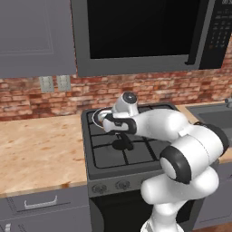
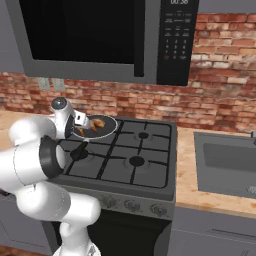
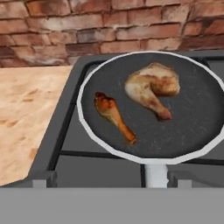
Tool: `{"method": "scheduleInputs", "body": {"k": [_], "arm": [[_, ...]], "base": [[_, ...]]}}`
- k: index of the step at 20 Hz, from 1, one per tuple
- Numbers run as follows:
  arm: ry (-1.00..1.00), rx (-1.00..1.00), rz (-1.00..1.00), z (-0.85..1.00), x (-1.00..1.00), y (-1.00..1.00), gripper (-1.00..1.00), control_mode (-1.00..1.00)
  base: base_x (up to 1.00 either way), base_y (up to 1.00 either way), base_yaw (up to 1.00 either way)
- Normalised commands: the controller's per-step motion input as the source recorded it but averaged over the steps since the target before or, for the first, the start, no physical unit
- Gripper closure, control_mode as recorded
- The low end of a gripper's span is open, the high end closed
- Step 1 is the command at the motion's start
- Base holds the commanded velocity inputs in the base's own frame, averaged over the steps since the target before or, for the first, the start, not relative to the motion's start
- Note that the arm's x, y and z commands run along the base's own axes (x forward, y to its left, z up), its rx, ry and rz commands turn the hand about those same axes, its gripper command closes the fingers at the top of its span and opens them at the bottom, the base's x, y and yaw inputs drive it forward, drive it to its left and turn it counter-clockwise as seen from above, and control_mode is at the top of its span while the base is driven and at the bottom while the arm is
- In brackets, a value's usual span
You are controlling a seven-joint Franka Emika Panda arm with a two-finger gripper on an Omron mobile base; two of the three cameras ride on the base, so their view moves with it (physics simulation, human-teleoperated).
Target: Take the chicken drumsticks from the pan and place one on each plate on the dining counter.
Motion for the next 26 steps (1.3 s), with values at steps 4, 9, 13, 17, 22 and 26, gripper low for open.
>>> {"method": "scheduleInputs", "body": {"k": [4,9,13,17,22,26], "arm": [[0.12,0.00,0.00,-0.23,0.19,0.00,-1.00,-1.00],[0.12,0.00,0.00,-0.16,0.23,0.00,-1.00,-1.00],[0.05,0.00,0.00,-0.15,0.22,0.00,-1.00,-1.00],[0.00,0.00,0.00,-0.16,0.25,0.00,-1.00,-1.00],[0.00,0.00,0.00,-0.25,0.19,0.06,-1.00,-1.00],[0.00,0.00,-0.02,-0.16,0.21,0.09,-1.00,-1.00]], "base": [[0.00,0.00,0.00],[0.00,0.00,0.00],[0.00,0.00,0.00],[0.00,0.00,0.00],[0.00,0.00,0.00],[0.00,0.00,0.00]]}}
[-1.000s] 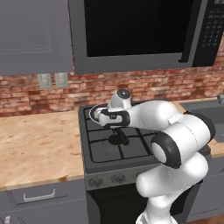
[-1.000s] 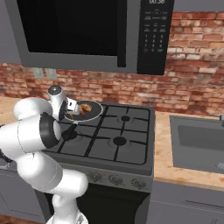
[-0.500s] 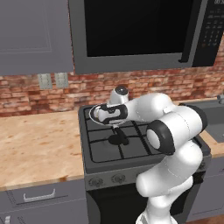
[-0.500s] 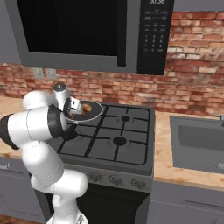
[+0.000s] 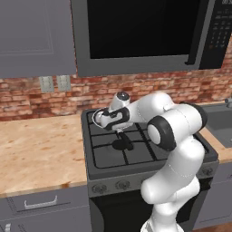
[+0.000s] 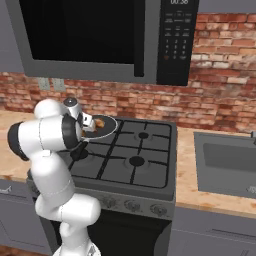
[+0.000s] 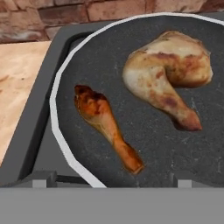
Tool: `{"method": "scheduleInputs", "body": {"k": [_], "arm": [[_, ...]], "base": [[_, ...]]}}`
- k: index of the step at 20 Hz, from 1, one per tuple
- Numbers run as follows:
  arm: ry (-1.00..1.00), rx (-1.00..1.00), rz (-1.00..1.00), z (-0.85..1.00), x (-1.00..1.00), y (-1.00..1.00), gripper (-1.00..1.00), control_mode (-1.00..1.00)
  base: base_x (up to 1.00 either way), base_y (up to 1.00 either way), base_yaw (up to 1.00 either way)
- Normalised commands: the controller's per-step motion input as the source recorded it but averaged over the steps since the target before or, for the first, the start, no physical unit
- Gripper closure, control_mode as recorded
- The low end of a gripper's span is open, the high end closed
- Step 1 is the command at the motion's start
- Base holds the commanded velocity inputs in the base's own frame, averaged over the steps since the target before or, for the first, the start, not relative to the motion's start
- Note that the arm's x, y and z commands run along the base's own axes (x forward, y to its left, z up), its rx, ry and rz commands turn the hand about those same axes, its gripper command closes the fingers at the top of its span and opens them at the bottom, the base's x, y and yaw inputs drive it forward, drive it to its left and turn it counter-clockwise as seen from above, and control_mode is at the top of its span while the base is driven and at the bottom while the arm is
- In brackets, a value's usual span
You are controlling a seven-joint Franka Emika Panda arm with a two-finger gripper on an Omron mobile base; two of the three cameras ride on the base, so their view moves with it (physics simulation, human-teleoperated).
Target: Take the chicken drumsticks from the pan and place one on each plate on the dining counter.
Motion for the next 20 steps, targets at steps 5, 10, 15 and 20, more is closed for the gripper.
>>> {"method": "scheduleInputs", "body": {"k": [5,10,15,20], "arm": [[-0.01,0.00,-0.05,-0.09,0.19,0.12,-1.00,-1.00],[0.00,0.00,-0.09,-0.07,0.27,0.06,-1.00,-1.00],[0.00,0.00,-0.08,-0.04,0.29,0.04,-1.00,-1.00],[0.00,0.01,-0.06,-0.08,0.15,0.06,-1.00,-1.00]], "base": [[0.00,0.00,0.00],[0.00,0.00,0.00],[0.00,0.00,0.00],[0.00,0.00,0.00]]}}
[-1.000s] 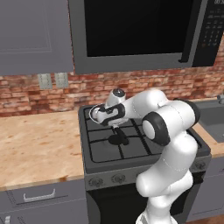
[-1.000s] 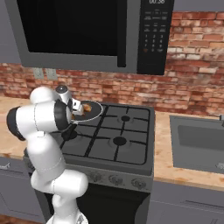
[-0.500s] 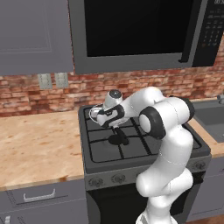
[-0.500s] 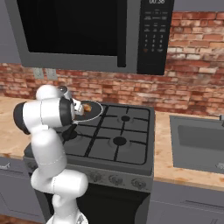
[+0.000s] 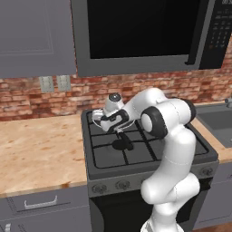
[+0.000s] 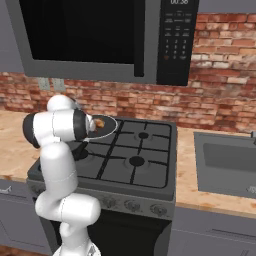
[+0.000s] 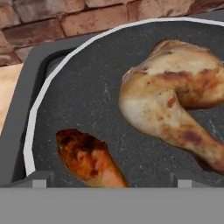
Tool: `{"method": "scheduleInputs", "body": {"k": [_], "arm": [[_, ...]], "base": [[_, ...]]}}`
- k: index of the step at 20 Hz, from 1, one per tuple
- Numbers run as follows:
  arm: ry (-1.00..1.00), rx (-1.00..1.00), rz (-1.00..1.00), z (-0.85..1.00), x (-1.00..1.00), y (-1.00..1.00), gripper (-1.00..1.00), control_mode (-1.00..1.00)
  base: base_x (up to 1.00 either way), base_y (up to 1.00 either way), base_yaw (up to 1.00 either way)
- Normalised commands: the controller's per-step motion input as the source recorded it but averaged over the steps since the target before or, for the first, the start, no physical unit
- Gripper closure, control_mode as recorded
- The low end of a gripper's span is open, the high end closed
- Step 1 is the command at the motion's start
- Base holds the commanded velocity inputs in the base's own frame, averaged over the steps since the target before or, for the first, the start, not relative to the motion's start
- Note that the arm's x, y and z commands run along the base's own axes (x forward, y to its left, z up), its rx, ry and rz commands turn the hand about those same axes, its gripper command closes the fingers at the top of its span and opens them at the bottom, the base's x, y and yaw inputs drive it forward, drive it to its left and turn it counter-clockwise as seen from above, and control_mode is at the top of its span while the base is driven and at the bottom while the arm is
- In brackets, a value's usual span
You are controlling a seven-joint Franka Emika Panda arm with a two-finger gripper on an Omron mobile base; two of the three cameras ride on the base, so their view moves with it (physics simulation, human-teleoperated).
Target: Take the chicken drumsticks from the pan and place one on each plate on the dining counter.
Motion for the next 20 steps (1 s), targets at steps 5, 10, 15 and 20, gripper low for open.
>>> {"method": "scheduleInputs", "body": {"k": [5,10,15,20], "arm": [[0.00,0.05,-0.01,-0.11,0.00,0.09,-1.00,-1.00],[0.00,0.04,0.00,-0.11,0.00,0.01,-1.00,-1.00],[0.00,0.00,0.00,-0.05,0.06,-0.01,-1.00,-1.00],[0.00,0.00,0.00,-0.04,0.09,-0.03,-1.00,-1.00]], "base": [[0.00,0.00,0.00],[0.00,0.00,0.00],[0.00,0.00,0.00],[0.00,0.00,0.00]]}}
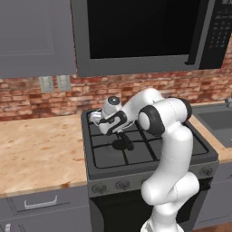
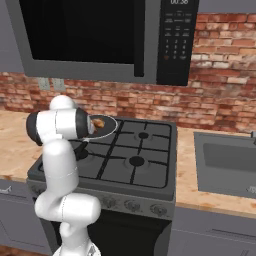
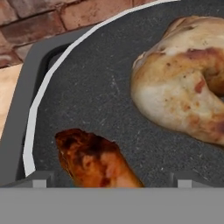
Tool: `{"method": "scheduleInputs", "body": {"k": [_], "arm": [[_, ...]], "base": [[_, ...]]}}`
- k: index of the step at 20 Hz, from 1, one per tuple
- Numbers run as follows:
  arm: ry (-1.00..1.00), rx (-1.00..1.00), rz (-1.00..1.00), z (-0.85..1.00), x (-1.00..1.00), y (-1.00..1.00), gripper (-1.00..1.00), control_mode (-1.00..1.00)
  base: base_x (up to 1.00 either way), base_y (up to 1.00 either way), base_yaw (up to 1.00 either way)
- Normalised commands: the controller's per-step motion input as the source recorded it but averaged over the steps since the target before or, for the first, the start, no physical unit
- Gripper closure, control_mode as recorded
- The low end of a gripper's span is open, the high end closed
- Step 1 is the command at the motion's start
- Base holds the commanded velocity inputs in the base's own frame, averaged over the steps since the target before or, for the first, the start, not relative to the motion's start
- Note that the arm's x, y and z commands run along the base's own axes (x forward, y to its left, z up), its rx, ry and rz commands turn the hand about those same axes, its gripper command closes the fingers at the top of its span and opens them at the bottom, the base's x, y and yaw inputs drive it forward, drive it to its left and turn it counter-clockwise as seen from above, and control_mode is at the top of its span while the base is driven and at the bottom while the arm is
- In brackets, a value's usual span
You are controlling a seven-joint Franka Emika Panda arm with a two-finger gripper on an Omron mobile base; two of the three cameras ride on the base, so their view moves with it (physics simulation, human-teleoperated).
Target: Take the chicken drumsticks from the pan and place one on each plate on the dining counter.
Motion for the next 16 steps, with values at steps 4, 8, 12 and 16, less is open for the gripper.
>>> {"method": "scheduleInputs", "body": {"k": [4,8,12,16], "arm": [[0.00,0.02,0.00,-0.07,0.09,-0.05,-1.00,-1.00],[0.00,0.01,0.00,-0.15,0.15,-0.01,-1.00,-1.00],[0.00,0.02,0.00,-0.13,0.13,0.00,-1.00,-1.00],[0.05,0.03,0.00,-0.20,0.05,0.00,1.00,-1.00]], "base": [[0.00,0.00,0.00],[0.00,0.00,0.00],[0.00,0.00,0.00],[0.00,0.00,0.00]]}}
